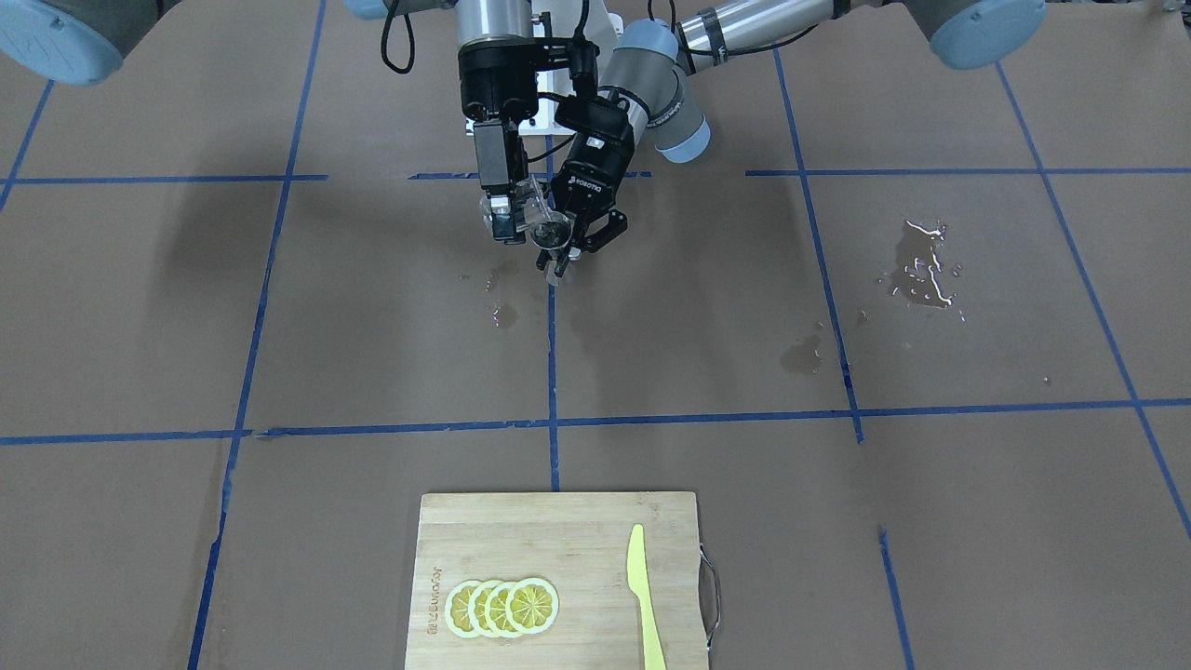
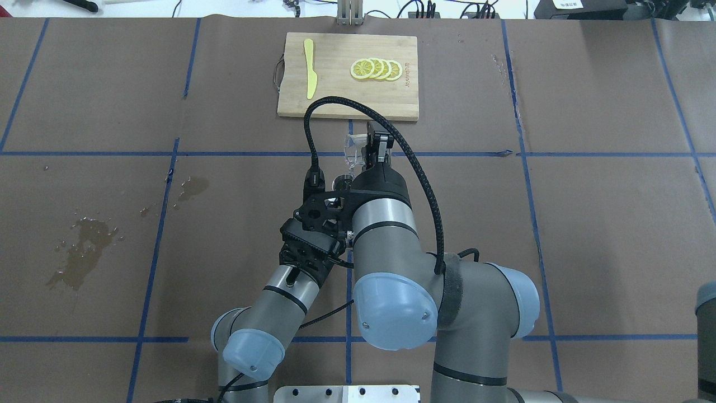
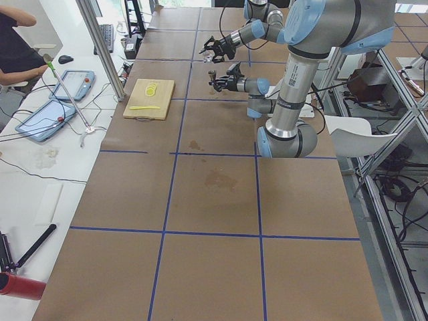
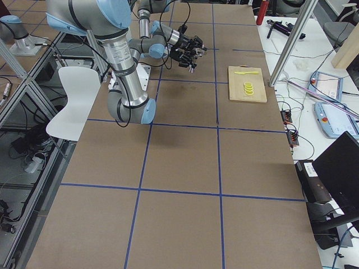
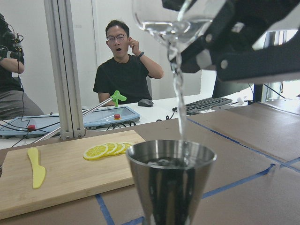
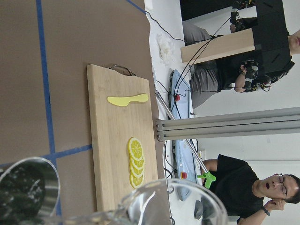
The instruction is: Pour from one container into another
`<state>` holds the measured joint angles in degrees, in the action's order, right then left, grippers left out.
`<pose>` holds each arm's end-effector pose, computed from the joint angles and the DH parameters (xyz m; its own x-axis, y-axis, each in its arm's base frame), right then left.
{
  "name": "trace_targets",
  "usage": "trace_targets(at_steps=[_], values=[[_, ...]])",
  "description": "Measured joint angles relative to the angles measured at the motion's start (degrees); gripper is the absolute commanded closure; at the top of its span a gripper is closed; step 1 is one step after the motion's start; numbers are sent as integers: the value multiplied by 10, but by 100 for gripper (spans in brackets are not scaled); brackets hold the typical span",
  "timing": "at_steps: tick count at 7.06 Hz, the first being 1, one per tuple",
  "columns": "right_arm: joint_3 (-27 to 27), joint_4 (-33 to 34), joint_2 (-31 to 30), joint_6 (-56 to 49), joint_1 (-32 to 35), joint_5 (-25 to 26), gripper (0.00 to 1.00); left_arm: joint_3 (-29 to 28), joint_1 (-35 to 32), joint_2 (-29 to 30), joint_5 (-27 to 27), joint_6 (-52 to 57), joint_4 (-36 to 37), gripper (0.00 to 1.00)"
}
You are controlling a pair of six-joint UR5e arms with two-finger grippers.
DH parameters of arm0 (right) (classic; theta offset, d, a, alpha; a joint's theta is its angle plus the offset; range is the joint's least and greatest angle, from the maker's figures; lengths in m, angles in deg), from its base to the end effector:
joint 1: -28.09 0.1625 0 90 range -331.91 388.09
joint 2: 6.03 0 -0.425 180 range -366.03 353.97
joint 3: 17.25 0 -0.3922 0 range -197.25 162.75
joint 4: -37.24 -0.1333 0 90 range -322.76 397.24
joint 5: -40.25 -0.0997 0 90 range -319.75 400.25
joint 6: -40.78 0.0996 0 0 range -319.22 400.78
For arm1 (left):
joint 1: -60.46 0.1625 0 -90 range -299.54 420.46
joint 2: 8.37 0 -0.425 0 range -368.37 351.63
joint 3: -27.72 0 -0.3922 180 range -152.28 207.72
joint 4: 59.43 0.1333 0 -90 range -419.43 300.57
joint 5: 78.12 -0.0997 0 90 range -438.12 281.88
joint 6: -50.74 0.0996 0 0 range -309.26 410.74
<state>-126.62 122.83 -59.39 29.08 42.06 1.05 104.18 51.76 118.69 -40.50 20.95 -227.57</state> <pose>-0.5090 -0.3435 0.1227 0.6927 -0.4654 -0.5510 0.6327 0.0253 0.7740 0.6155 -0.3088 0.2352 0.6464 0.4370 -0.6255 0.6002 0.2150 0.7704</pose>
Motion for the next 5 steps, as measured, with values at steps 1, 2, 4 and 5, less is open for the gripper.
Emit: trace_targets(at_steps=[1, 2, 4, 5], values=[[0, 0, 0, -1, 0, 0, 100, 0, 0, 0, 0, 0, 0, 100], [0, -1, 0, -2, 0, 0, 100, 0, 0, 0, 0, 0, 0, 100], [0, -7, -1, 9, 1, 1, 100, 1, 0, 0, 0, 0, 0, 100], [0, -9, -1, 26, 2, 0, 100, 1, 0, 0, 0, 0, 0, 100]])
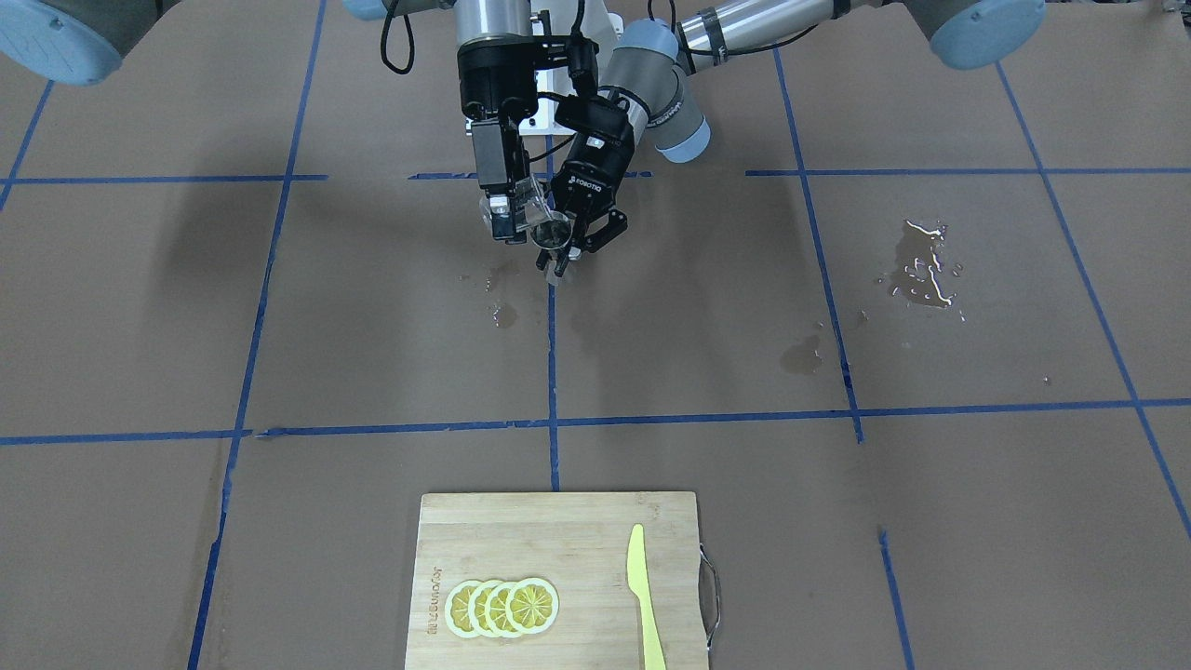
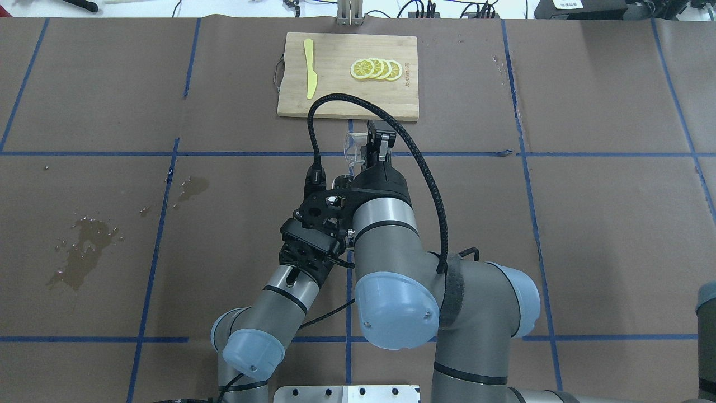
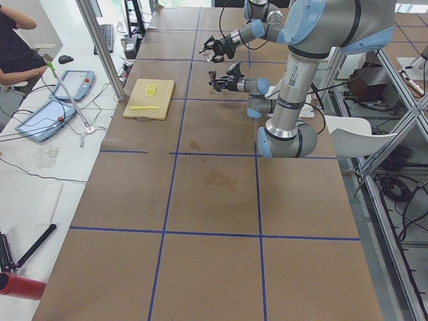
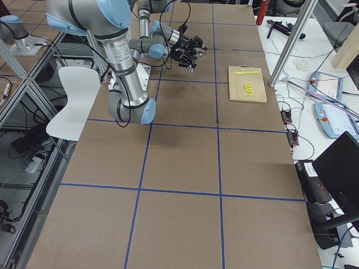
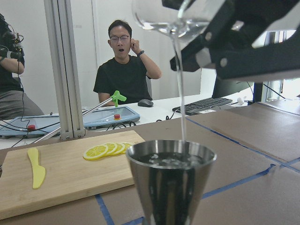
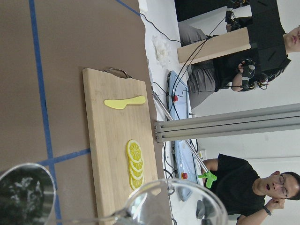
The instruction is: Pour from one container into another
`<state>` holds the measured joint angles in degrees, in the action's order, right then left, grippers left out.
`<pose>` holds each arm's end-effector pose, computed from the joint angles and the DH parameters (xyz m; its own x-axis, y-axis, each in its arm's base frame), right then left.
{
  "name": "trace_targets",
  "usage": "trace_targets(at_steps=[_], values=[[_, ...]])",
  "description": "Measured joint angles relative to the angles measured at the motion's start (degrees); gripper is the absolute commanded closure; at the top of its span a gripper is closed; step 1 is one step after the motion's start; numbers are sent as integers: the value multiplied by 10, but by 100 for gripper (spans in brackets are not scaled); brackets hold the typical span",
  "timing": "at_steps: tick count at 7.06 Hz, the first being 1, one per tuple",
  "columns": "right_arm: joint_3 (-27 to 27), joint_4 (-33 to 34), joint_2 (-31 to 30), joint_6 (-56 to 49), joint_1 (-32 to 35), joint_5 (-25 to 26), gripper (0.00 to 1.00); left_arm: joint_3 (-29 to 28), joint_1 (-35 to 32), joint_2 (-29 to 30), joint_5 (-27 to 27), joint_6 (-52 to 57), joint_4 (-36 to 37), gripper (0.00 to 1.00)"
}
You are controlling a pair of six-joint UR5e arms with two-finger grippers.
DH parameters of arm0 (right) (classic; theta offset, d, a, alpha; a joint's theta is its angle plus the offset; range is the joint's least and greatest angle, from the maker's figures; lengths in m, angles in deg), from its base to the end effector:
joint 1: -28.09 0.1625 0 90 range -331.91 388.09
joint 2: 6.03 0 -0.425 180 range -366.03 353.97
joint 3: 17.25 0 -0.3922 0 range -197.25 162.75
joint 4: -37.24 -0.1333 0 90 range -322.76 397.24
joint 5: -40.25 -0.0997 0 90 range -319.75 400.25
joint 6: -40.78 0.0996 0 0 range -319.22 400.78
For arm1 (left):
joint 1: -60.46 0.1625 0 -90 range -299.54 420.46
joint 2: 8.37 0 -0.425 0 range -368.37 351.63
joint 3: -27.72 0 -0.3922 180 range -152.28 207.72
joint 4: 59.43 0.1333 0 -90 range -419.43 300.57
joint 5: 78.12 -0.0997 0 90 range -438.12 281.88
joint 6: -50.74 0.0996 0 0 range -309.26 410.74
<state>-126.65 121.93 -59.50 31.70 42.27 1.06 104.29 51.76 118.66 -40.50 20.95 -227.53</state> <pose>-0.5067 -0.3451 0.1220 0.7297 -0.4592 -0.5066 0.5890 0.0460 0.8068 0.6150 -0.3088 0.2348 0.6459 0.4371 -0.6259 0.6007 0.2149 0.7700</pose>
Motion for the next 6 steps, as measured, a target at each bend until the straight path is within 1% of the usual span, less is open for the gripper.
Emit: trace_targets(at_steps=[2, 4, 5, 6], values=[[0, -31, -10, 92, 5, -3, 100, 2, 0, 0, 0, 1, 0, 100], [-5, -90, -43, 253, 8, -18, 100, 7, -2, -5, -9, 2, -1, 100], [-14, -123, -68, 328, 10, -31, 100, 21, -3, -21, -19, 2, -2, 100], [-21, -164, -99, 374, 13, -39, 100, 47, -3, -51, -26, 2, -4, 100]])
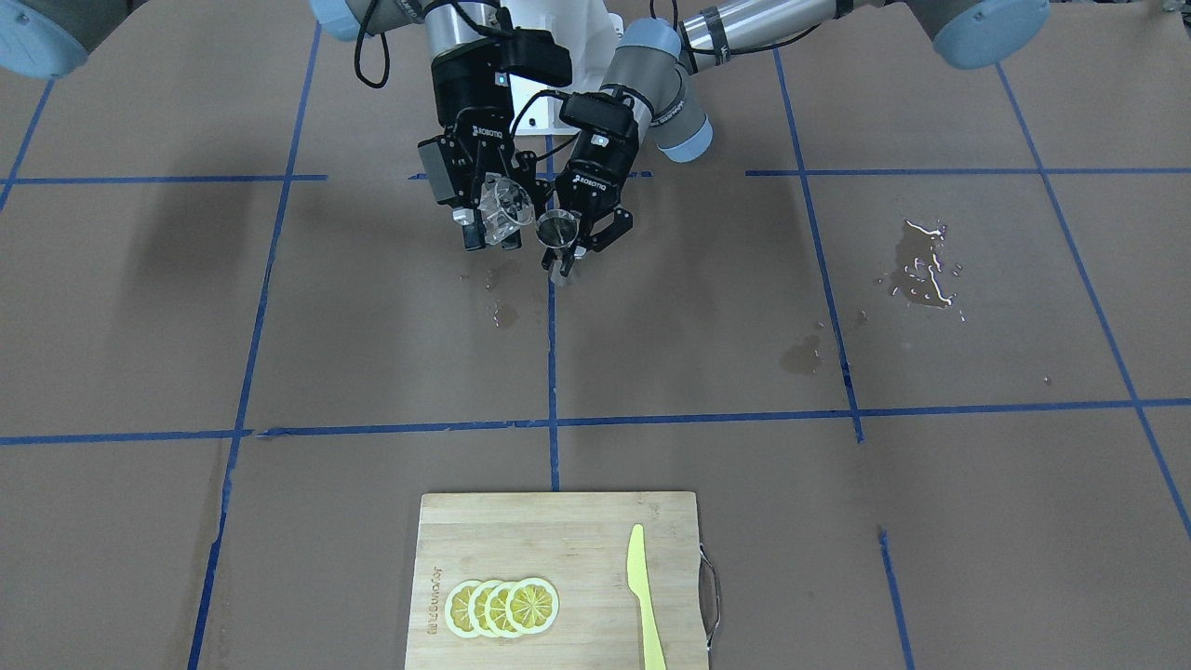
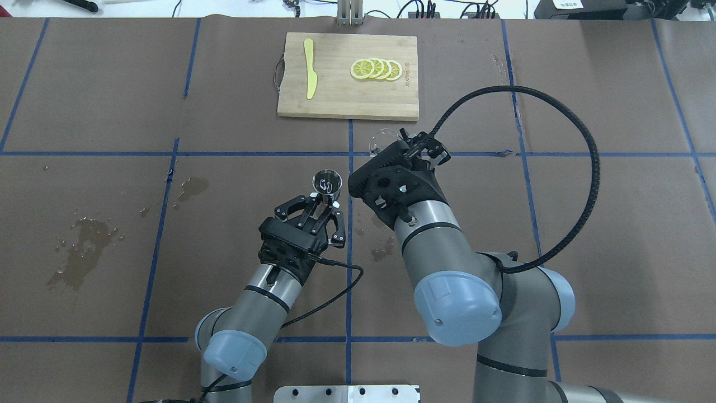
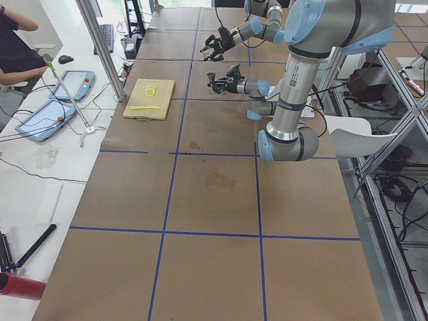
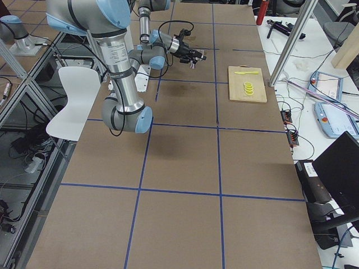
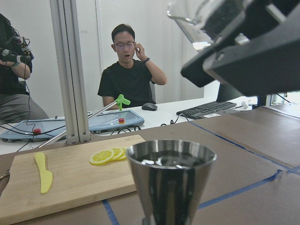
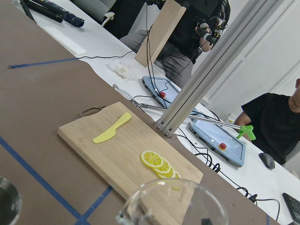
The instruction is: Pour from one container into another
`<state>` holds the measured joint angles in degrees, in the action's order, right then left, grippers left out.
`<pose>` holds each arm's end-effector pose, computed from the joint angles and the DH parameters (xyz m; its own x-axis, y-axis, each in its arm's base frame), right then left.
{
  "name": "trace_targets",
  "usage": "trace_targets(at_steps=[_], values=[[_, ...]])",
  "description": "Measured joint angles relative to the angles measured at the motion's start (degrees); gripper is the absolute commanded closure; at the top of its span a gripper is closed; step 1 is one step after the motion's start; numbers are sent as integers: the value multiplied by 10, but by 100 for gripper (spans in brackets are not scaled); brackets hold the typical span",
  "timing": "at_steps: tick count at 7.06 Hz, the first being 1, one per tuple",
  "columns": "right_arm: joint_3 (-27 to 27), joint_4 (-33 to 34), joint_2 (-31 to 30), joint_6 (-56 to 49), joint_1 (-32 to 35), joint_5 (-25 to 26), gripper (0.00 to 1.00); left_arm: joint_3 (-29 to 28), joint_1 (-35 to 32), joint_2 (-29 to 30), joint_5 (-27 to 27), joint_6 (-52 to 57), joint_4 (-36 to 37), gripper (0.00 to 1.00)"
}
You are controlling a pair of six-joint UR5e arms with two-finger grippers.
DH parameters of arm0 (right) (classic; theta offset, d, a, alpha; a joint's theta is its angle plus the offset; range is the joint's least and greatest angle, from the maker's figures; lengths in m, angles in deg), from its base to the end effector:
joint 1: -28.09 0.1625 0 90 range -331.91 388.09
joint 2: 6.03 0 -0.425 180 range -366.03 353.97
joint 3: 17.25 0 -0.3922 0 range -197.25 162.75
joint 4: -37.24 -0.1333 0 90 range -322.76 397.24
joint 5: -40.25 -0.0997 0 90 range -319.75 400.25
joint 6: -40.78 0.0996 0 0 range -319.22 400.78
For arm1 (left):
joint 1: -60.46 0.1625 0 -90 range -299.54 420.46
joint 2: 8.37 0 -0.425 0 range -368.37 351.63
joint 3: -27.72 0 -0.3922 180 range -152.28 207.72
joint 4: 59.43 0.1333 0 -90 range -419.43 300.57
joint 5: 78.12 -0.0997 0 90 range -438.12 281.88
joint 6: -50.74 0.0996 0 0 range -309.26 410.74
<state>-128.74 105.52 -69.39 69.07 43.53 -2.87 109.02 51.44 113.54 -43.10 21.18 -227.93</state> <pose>-0.4759 -0.3451 0.1802 0.8992 -0.3761 0.2235 -0.1069 0.3066 0.9458 0.5795 -0.3095 0.2595 0.6683 0.3993 -0.6276 0.6095 0.1899 0.7697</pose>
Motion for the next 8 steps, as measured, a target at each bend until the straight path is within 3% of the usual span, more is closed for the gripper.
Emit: trace_targets(at_steps=[3, 8], values=[[-3, -54, -46, 27, 22, -23, 100, 50, -1, -98, -23, 1, -36, 100], [-4, -81, -91, 153, 47, -72, 100, 91, -1, -355, -27, -1, -260, 100]])
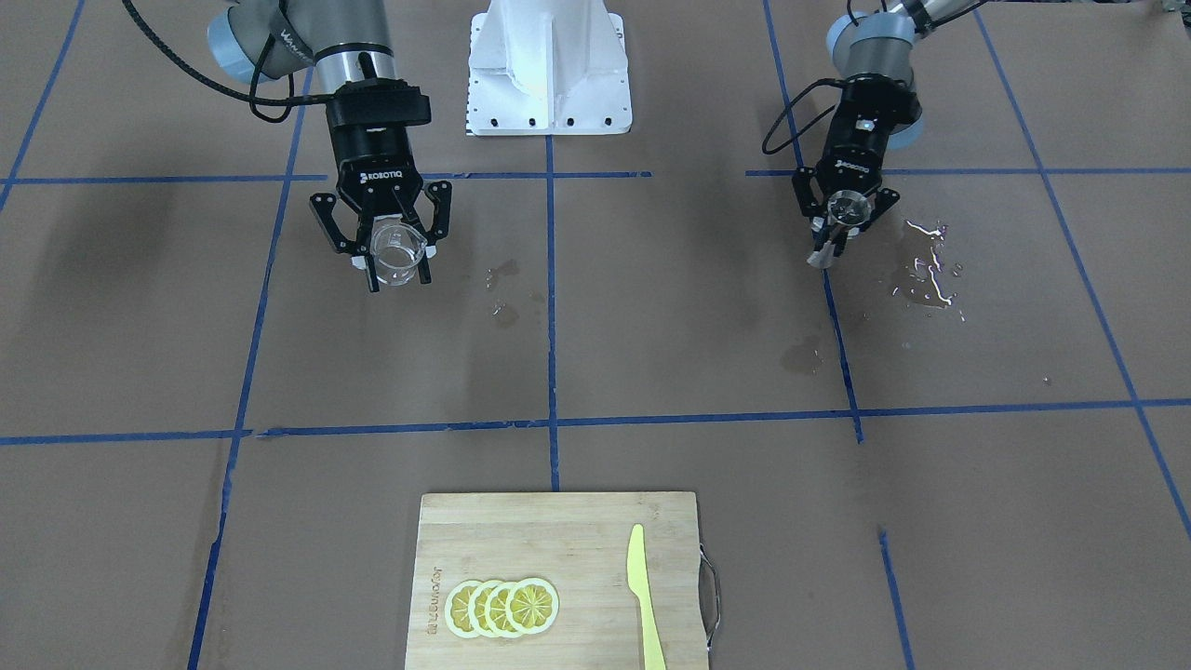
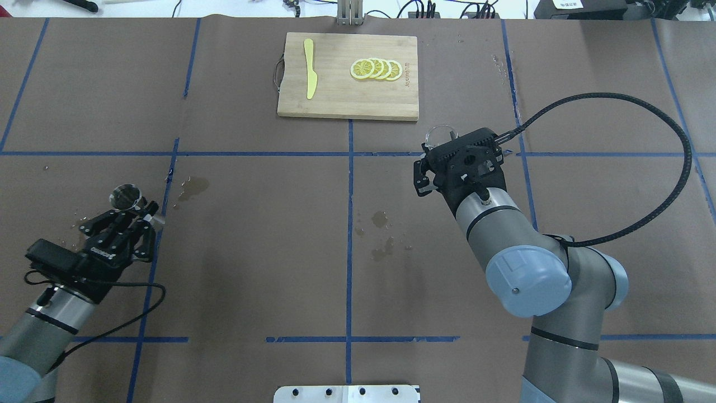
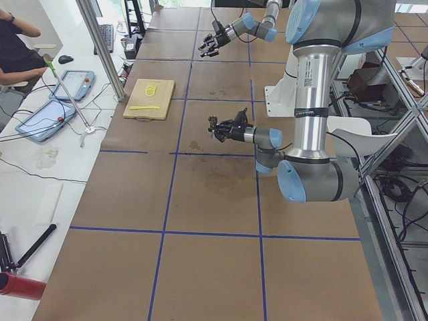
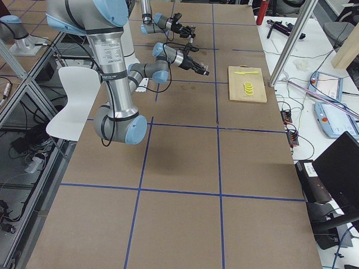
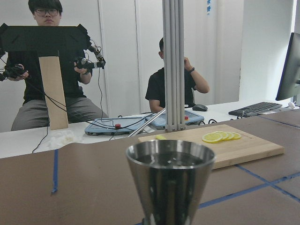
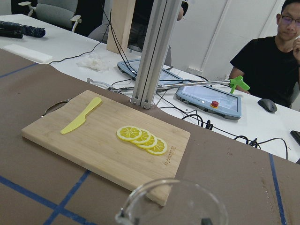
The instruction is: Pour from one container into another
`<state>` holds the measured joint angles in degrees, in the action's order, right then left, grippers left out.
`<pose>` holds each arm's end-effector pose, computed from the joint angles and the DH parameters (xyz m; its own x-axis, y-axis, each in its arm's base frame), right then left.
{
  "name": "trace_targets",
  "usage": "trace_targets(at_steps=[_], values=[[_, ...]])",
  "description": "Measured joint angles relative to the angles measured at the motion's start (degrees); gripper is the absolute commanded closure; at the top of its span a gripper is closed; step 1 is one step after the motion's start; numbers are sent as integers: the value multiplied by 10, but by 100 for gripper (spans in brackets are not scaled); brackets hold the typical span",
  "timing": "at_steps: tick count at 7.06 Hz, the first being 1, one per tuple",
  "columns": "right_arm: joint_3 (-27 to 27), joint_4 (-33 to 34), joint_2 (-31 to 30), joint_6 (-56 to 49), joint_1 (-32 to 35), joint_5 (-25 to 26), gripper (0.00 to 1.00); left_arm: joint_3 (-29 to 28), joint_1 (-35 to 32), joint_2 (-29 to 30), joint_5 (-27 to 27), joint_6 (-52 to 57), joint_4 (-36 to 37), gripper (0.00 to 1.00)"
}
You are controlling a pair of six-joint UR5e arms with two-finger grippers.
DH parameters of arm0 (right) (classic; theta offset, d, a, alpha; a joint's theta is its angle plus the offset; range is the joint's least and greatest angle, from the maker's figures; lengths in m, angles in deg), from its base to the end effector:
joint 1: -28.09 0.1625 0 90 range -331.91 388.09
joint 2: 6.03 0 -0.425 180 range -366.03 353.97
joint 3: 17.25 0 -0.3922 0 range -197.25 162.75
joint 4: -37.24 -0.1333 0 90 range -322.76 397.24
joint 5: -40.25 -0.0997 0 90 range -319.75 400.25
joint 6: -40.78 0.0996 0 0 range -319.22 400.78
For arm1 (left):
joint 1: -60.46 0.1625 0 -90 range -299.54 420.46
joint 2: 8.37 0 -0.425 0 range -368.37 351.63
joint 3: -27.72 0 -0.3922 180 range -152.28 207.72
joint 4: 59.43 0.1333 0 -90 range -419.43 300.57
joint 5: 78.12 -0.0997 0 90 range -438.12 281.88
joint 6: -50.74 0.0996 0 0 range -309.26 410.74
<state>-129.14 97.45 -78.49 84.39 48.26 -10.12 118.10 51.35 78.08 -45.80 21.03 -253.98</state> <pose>-0.4372 -0.3703 0.2526 0.8273 -0.2902 0.4810 -0.3281 0.4454 0.8330 0.3584 -0.2777 0.5001 0.6874 0.3601 -0.6307 0.6166 0.1695 0.7688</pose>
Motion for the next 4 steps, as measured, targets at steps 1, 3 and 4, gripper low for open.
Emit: trace_targets(at_steps=[1, 3, 4], values=[[0, -12, -10, 10, 3, -8, 100, 2, 0, -49, -4, -2, -34, 100], [0, -21, -16, 14, 9, -13, 100, -15, 5, -98, -55, -14, -73, 100], [1, -22, -16, 15, 11, -14, 100, -39, 10, -104, -76, -39, -81, 100]])
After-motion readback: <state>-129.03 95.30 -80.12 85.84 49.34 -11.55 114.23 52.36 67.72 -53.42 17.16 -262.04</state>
